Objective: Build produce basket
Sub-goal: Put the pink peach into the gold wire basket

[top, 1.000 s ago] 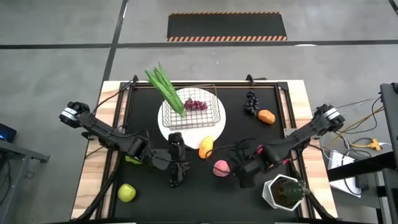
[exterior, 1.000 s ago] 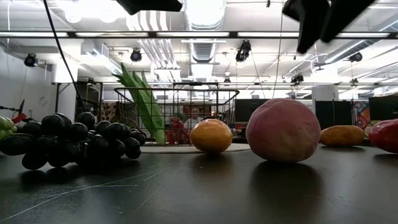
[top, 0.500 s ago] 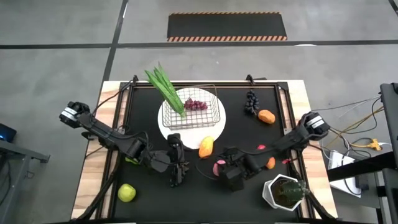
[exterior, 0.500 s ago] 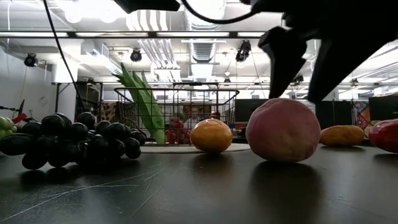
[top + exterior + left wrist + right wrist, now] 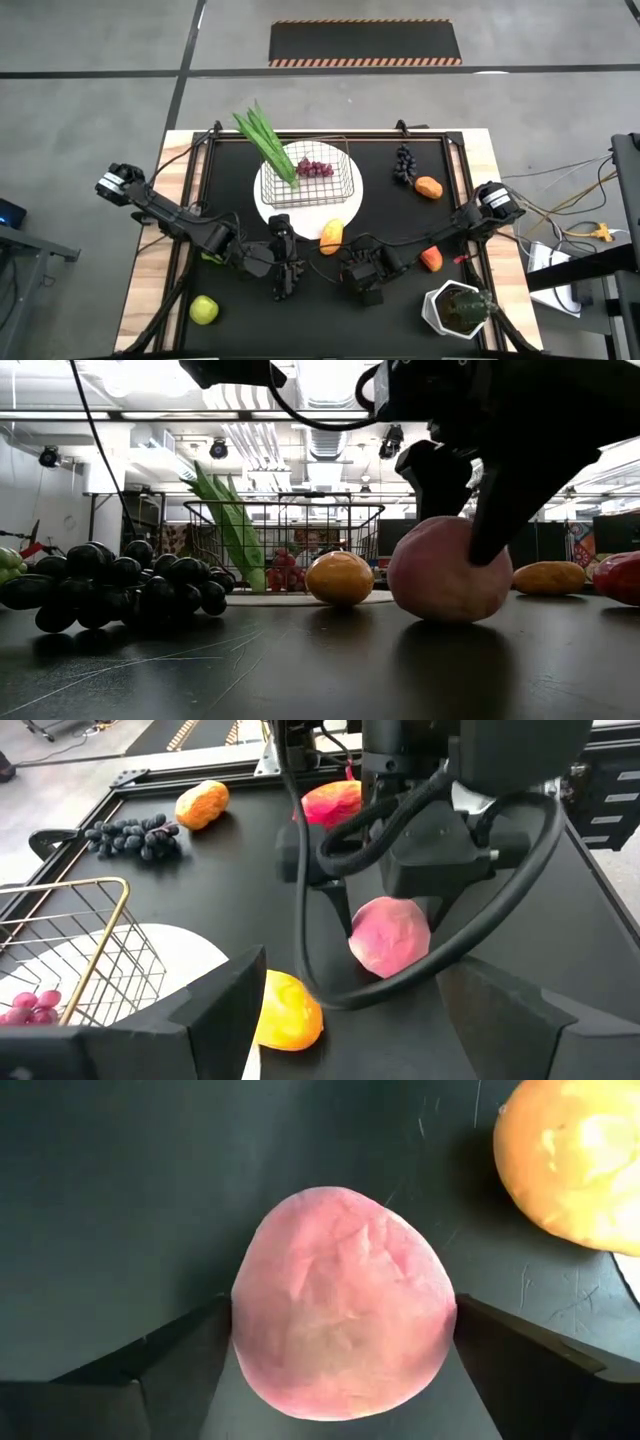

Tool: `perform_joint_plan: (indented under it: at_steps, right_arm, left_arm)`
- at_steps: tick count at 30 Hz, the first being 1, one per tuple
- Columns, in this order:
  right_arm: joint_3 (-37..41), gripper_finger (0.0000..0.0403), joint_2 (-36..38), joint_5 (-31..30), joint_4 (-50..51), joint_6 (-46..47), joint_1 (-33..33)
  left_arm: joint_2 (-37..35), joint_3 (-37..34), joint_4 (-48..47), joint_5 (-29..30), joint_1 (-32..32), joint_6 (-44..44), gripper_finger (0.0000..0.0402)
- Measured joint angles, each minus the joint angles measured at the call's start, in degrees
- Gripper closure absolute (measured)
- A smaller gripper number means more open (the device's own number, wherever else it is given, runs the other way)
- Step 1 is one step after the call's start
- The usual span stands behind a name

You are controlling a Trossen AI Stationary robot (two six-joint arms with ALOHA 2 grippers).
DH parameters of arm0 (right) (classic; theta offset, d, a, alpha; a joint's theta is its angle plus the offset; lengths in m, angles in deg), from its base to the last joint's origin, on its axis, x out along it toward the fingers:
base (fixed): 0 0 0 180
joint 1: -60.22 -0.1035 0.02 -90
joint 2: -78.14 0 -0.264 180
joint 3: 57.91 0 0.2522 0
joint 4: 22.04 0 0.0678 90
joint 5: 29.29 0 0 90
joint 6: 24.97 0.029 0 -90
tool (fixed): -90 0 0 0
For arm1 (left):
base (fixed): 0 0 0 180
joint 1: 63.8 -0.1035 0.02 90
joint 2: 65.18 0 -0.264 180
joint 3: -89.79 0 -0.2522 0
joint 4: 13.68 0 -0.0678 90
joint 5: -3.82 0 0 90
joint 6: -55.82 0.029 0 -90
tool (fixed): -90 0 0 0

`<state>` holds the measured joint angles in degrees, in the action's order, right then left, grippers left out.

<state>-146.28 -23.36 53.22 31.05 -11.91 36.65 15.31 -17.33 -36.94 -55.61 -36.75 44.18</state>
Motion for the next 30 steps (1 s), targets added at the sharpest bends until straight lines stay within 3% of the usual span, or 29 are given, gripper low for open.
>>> perform_joint_plan:
  at_steps: [9,15,18,23,27,30]
  right_arm:
    - [0.09,0.0131,0.38,0.01,-0.6,-1.6,0.0]
    - [1.45,0.013,6.22,-5.67,-1.66,-6.68,-0.04]
    - [5.45,0.0128,11.4,-7.39,-7.13,-8.51,-0.01]
    - [19.59,0.0128,22.02,-7.49,-32.42,-16.33,-0.15]
    - [32.69,0.0127,27.72,-5.76,-62.8,-24.93,0.39]
    - [40.06,0.0127,28.97,-0.4,-84.94,-28.27,1.97]
  left_arm:
    - [0.0,-0.18,0.07,1.33,0.0,0.04,0.0127]
    - [-0.02,-0.1,1.66,1.49,0.1,2.82,0.0127]
    - [-0.04,-0.11,1.46,1.49,0.4,3.79,0.0127]
    - [-0.89,-0.16,1.27,1.48,1.31,6.77,0.0127]
    - [-1.6,-0.14,2.1,1.45,1.29,10.16,0.0127]
    - [-2.01,-0.35,5.96,1.49,1.25,14.42,0.0127]
